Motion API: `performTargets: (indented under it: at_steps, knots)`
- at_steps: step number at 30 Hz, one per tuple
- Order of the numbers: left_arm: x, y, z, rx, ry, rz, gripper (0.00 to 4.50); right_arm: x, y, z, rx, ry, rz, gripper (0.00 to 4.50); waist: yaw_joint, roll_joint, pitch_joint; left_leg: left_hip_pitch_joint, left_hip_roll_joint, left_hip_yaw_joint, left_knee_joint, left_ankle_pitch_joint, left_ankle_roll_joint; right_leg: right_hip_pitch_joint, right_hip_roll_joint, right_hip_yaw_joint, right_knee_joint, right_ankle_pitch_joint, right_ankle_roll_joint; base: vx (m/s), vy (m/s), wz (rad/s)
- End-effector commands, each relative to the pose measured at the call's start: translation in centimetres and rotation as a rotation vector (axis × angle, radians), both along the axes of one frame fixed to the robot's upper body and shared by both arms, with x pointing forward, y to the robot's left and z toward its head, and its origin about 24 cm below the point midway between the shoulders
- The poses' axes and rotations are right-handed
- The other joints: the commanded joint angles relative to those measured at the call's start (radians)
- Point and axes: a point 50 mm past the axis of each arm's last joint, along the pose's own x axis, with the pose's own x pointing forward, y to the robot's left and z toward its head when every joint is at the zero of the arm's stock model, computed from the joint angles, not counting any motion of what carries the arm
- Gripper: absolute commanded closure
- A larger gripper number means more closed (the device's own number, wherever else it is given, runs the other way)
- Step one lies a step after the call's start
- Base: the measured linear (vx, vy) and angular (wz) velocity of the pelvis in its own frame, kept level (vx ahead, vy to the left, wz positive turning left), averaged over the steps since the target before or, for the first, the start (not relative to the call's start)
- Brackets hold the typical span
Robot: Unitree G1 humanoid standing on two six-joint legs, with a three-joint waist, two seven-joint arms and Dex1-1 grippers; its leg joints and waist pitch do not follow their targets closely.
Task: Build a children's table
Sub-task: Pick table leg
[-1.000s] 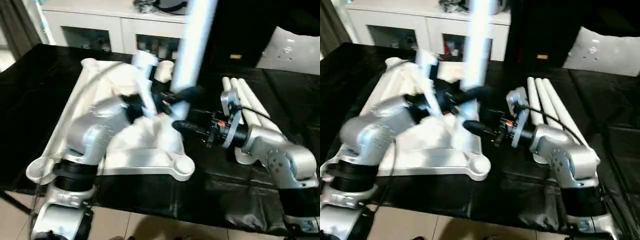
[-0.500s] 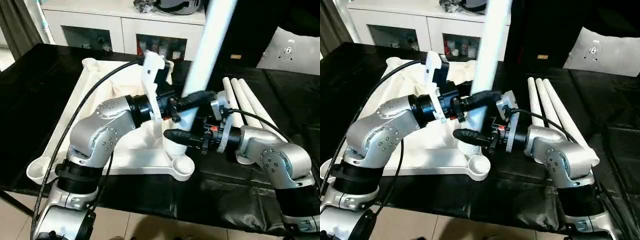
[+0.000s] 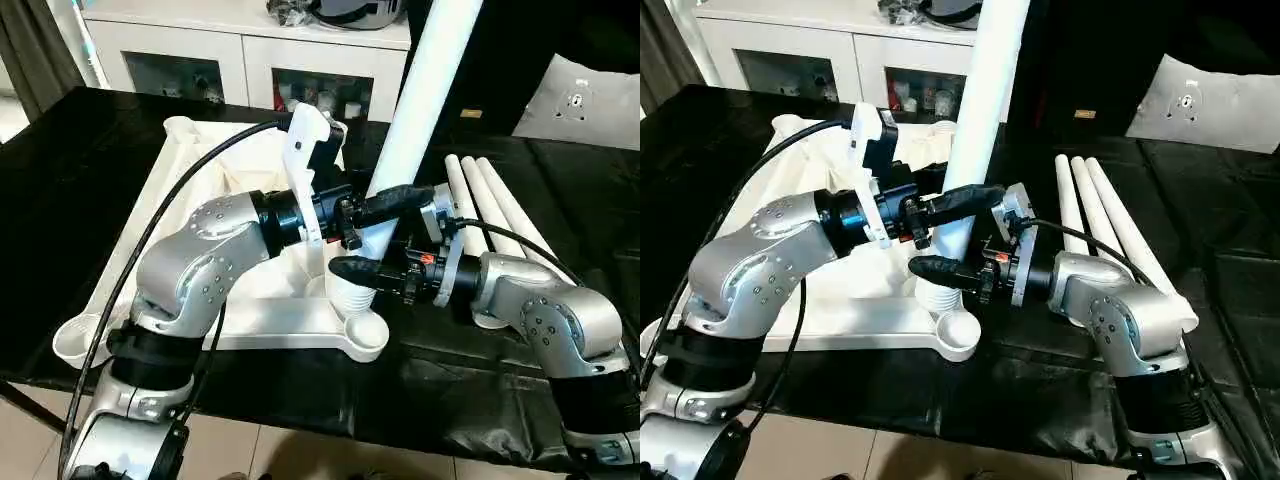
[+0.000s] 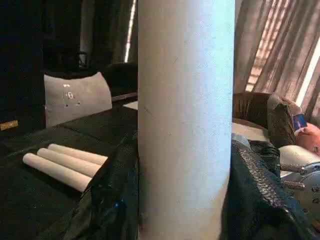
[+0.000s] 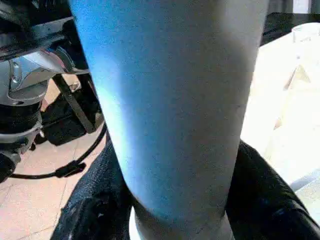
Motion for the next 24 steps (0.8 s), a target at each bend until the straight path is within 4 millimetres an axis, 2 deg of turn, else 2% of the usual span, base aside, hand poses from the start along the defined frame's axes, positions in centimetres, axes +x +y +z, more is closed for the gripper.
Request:
performTargets:
  at_steps: [1,2,9,18,20,22,24]
  knots:
    - [-0.55,-0.58,0.01,0.014,-0.022,-0.044,2.64,0.02,-0.22,0.2,0.01,0.002,-0.006,2.42,0.002,-0.011,-0.076,-0.001,0.035,0.001,-0.068,-0.037,0.029,0.068,-0.083,0.036,-0.069,-0.25,-0.171,0.0,0.0,0.0]
    - [-0.49,-0.55,0.02,0.015,-0.024,-0.039,2.64,0.11,-0.22,0.19,0.009,0.004,-0.014,1.89,0.002,-0.013,-0.076,-0.001,0.035,0.001,-0.068,-0.04,0.028,0.068,-0.083,0.036,-0.071,-0.261,-0.168,0.0,0.0,0.0]
    - [-0.41,-0.49,0.09,0.015,-0.027,-0.029,2.64,0.41,-0.25,0.2,0.014,0.015,-0.037,1.3,0.003,-0.012,-0.078,-0.002,0.035,0.001,-0.067,-0.023,0.03,0.069,-0.083,0.036,-0.068,-0.237,-0.17,0.0,0.0,0.0]
    - [-0.48,-0.42,0.07,0.02,-0.024,-0.035,2.64,0.52,-0.26,0.41,0.042,0.03,-0.035,1.29,0.004,-0.012,-0.078,-0.002,0.034,0.001,-0.067,-0.024,0.028,0.07,-0.083,0.036,-0.068,-0.242,-0.169,0.0,0.0,0.0]
    - [-0.47,-0.43,0.09,0.019,-0.024,-0.035,2.64,0.54,-0.28,0.41,0.043,0.029,-0.036,1.64,0.004,-0.012,-0.078,-0.002,0.034,0.002,-0.067,-0.025,0.027,0.07,-0.083,0.036,-0.068,-0.243,-0.169,0.0,0.0,0.0]
    - [-0.49,-0.44,0.1,0.019,-0.024,-0.036,2.64,0.5,-0.25,0.44,0.048,0.029,-0.032,1.64,0.004,-0.011,-0.078,-0.001,0.034,0.002,-0.067,-0.027,0.029,0.069,-0.083,0.036,-0.068,-0.241,-0.171,0.0,0.0,0.0]
    - [-0.49,-0.47,0.11,0.019,-0.024,-0.037,2.64,0.43,-0.21,0.44,0.052,0.03,-0.025,1.99,0.004,-0.012,-0.078,-0.002,0.034,0.002,-0.067,-0.027,0.029,0.07,-0.083,0.036,-0.068,-0.242,-0.171,0.0,0.0,0.0]
